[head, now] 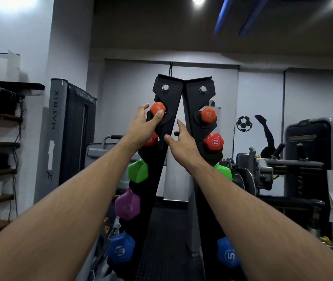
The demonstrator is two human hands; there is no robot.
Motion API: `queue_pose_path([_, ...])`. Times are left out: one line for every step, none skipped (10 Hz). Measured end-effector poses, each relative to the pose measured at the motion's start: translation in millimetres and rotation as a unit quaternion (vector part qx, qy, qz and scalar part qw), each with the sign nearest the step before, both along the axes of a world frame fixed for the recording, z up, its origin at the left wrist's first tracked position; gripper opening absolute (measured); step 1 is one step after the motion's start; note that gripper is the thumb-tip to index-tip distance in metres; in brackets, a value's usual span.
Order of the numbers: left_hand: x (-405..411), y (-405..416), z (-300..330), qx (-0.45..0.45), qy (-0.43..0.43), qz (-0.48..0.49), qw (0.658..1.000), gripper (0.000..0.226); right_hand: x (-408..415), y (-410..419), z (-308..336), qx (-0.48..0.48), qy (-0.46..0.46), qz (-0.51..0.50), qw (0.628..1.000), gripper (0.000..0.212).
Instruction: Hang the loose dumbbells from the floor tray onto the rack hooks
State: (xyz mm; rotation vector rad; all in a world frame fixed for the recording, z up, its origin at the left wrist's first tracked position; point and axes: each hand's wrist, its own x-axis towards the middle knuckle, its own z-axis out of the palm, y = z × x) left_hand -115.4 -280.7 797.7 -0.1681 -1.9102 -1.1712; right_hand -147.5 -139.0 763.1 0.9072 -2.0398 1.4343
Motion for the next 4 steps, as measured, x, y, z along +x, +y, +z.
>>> queue_pose_path([11,5,-9,-0.03,0.016,0.035,0.999,0.074,1,9,-2,0.008,-0.003,-0.011,1.0,0.075])
queue_pose_path([24,8,-22,-0.064,0.034,0.049,0.996,0.07,3,20,-5,0.017,-0.003,-0.015,1.0,0.077])
queue_pose_path([35,12,-38,-0.078,0.059,0.058,0.994,0.065,8,30,-16,0.035,0.004,-0.011,0.999,0.077])
queue_pose_path([43,20,-48,-0.107,0.076,0.099,0.986,0.061,8,37,-25,0.041,0.015,-0.014,0.999,0.079])
